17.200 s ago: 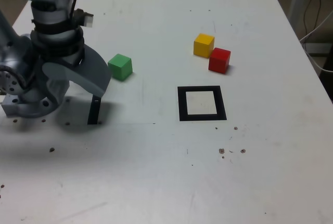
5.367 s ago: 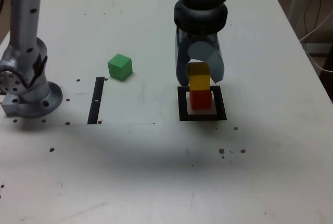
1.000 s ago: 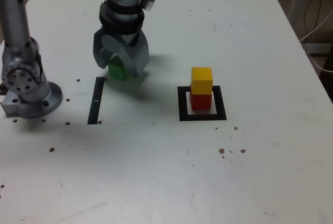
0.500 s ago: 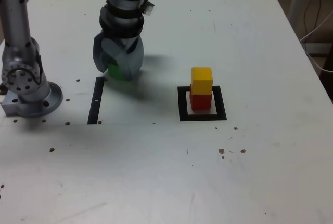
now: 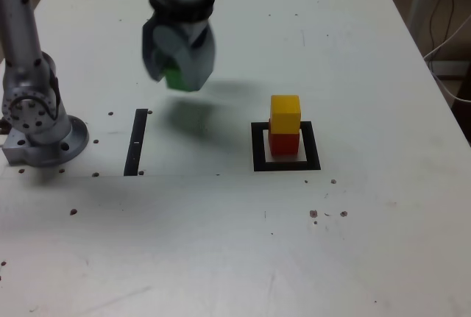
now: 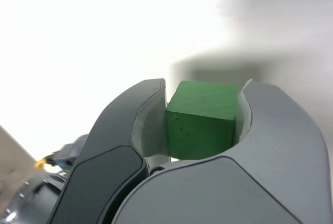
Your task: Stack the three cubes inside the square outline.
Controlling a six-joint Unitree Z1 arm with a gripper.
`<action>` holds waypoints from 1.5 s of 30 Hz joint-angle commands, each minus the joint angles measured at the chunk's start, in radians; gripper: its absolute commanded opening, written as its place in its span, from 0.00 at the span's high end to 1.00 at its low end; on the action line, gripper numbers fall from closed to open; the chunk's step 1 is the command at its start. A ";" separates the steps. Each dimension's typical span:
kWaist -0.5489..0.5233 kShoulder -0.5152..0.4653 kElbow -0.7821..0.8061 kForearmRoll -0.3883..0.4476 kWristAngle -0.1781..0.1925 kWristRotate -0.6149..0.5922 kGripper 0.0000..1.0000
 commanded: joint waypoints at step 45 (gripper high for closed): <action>-0.337 0.305 -0.689 0.379 -0.107 -0.644 0.99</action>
